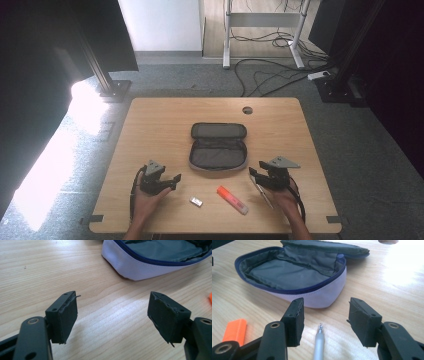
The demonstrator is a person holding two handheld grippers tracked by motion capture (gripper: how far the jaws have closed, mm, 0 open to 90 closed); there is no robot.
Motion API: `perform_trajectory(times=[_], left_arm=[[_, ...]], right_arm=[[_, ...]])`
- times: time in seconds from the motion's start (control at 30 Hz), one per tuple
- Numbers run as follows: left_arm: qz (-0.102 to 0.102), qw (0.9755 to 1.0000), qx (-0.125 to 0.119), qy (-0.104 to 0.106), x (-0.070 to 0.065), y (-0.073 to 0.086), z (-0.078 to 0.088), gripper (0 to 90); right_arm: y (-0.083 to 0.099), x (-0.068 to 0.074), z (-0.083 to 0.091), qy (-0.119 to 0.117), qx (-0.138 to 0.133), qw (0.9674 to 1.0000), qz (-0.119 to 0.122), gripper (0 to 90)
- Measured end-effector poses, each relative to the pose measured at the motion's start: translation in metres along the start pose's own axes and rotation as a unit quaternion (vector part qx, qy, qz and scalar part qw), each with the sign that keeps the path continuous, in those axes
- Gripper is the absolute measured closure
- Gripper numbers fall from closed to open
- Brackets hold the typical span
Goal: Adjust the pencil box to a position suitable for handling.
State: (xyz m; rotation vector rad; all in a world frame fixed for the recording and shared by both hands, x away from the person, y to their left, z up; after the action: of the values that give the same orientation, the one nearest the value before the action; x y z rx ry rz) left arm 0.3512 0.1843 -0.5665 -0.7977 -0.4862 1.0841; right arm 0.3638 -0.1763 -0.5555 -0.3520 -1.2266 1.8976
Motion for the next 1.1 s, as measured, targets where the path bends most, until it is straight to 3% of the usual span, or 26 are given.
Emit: perform_trajectory(times=[0.17, 0.53, 1.1], left_arm=[[0.007, 1.0, 0.0, 0.0, 0.006, 0.007, 0.0, 24.7], [-0.007, 0.9999, 0.011, 0.0, 0.006, 0.014, -0.002, 24.5], [-0.01, 0.9999, 0.011, -0.006, 0.009, 0.017, 0.0, 26.0]], right_arm=[[0.007, 0.002, 0.002, 0.0, 0.004, 1.0, -0.001, 44.9], [0.026, 0.012, 0.008, -0.007, 0.01, 0.9995, -0.028, 43.8], [0.034, 0.015, 0.012, -0.004, 0.018, 0.9997, -0.015, 43.8]])
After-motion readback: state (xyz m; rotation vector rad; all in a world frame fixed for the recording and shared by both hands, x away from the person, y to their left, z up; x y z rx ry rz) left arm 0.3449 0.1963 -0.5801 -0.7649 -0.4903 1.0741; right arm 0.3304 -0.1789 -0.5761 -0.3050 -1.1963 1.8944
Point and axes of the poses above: each handheld gripper's, and its own axes: z roughly backward along the jaws, y roughly out of its underside, x roughly to its left, the point moved 6 cm from there along -z, roughly forward along the jaws, and after that the axes turned 8 degrees about -y, right-handed, at the moved point
